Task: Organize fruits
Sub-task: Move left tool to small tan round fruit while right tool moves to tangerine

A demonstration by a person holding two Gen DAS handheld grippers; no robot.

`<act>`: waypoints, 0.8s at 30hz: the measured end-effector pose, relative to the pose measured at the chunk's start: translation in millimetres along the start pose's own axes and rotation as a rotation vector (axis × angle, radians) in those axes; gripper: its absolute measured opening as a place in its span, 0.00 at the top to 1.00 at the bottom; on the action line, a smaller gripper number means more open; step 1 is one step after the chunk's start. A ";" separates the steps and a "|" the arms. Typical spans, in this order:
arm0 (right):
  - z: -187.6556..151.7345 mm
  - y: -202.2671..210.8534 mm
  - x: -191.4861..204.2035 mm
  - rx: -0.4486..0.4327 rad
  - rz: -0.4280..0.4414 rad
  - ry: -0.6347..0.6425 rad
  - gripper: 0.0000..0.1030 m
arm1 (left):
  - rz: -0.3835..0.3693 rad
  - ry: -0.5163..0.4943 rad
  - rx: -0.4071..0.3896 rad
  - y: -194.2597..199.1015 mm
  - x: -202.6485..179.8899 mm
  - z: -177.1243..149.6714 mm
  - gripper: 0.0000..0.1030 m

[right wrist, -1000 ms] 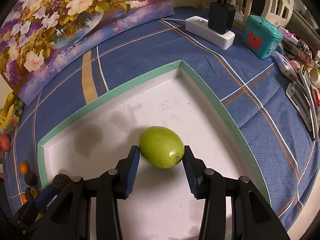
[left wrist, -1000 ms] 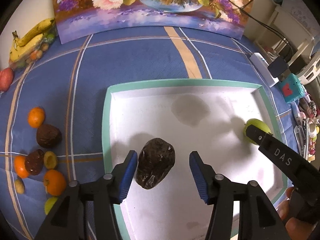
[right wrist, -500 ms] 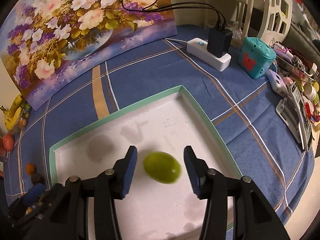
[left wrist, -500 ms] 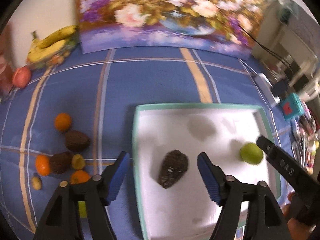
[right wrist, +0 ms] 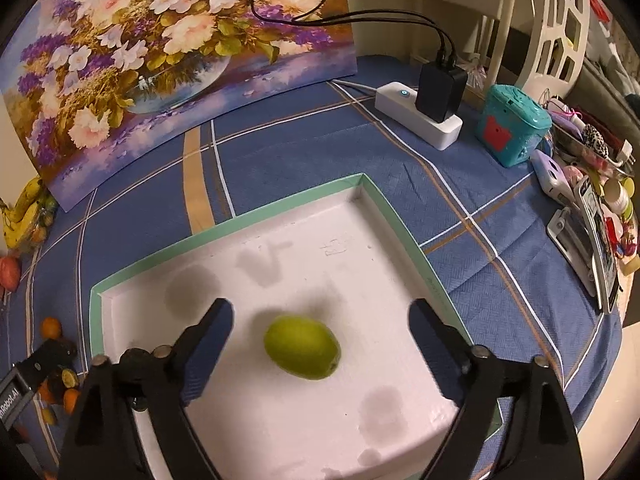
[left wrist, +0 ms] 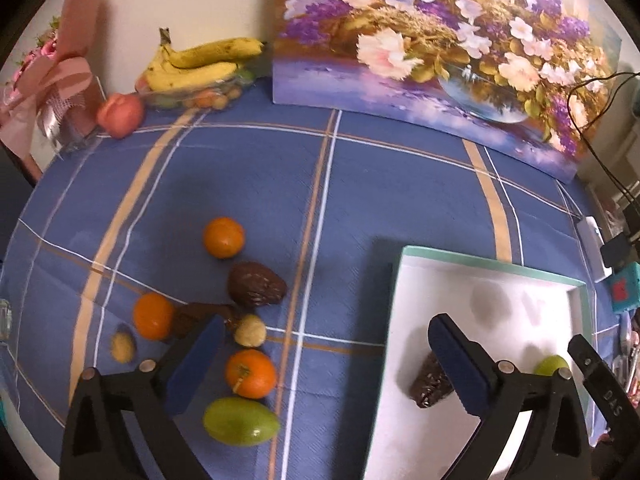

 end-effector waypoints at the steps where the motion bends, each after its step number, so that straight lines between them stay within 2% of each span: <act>1: 0.0 1.2 1.5 -0.007 0.008 0.002 0.06 | -0.002 0.000 -0.006 0.6 0.6 1.6 0.00; 7: 2.2 8.7 8.8 -0.059 0.023 0.016 0.06 | -0.021 -0.024 -0.074 10.6 1.3 3.3 0.00; 11: 0.7 9.0 14.8 -0.062 0.031 0.035 0.06 | -0.021 -0.047 -0.094 15.0 1.1 1.9 0.00; 16: -2.7 8.8 24.0 -0.041 0.076 0.052 0.06 | -0.090 -0.078 -0.112 25.8 -1.5 2.1 0.00; 19: -4.5 11.9 29.3 -0.047 0.084 0.076 0.06 | -0.071 -0.103 -0.158 35.9 -0.6 5.5 0.00; 24: -7.7 16.5 37.4 -0.051 0.130 0.088 0.06 | -0.033 -0.123 -0.190 43.7 8.2 8.3 0.00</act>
Point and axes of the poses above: each gripper's, at about its wrist camera, not at the fingertips, and y roughly against the way its jaws point, x to its left, z to its top, the point moved 8 cm from there along -y, roughly the way its jaws point, and after that the axes turned 11 degrees about x, right-handed, at the moved point
